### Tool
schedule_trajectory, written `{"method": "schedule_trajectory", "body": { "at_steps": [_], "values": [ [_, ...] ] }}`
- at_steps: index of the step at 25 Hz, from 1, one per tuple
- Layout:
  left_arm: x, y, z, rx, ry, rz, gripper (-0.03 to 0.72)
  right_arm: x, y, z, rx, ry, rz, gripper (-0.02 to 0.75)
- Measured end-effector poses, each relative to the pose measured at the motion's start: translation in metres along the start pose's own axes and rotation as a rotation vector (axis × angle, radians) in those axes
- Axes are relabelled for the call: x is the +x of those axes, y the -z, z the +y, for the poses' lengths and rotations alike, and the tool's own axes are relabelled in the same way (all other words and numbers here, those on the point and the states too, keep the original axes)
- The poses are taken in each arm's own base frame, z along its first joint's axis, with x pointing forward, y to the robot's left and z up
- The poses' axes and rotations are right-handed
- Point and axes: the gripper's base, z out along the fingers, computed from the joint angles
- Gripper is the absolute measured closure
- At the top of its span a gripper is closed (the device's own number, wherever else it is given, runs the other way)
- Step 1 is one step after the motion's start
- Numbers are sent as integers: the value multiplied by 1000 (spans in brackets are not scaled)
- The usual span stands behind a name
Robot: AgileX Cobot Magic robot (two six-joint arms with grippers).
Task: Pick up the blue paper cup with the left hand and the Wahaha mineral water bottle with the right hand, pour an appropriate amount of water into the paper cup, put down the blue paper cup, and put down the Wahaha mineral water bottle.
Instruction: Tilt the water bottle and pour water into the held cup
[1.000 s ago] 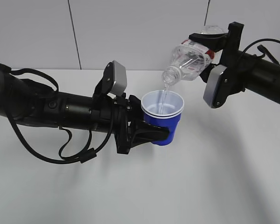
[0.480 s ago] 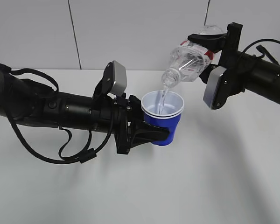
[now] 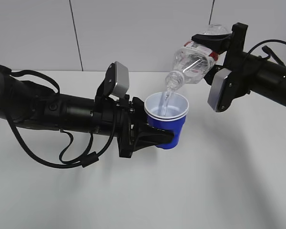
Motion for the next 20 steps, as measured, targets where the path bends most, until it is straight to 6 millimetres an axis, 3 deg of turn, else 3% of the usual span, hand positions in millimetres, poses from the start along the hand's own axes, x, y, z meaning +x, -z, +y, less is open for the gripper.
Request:
{"method": "schedule_trajectory", "body": {
  "at_steps": [20],
  "values": [
    [1, 0, -1, 16, 9, 14, 263, 0, 0, 0, 5, 7, -2, 305]
  ]
}}
